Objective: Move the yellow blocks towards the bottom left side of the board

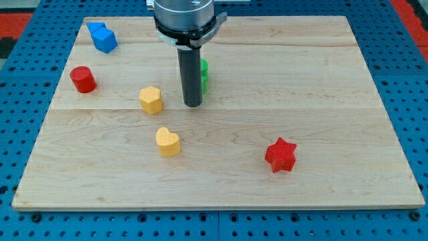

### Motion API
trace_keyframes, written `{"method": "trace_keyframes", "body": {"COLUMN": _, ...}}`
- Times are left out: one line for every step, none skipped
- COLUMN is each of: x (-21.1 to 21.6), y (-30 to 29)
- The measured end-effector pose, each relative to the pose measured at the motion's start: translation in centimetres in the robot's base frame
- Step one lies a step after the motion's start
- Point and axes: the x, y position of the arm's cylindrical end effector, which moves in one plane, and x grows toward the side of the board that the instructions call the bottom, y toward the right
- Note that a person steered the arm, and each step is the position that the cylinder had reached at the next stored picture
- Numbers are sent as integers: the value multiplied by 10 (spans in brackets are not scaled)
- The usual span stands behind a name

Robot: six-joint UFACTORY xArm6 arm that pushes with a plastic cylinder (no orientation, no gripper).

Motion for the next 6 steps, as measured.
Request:
{"method": "trace_keyframes", "body": {"x": 34, "y": -13}}
{"method": "trace_keyframes", "body": {"x": 49, "y": -30}}
{"method": "trace_keyframes", "body": {"x": 52, "y": -66}}
{"method": "trace_keyframes", "body": {"x": 55, "y": -126}}
{"method": "trace_keyframes", "body": {"x": 43, "y": -163}}
{"method": "trace_keyframes", "body": {"x": 13, "y": -156}}
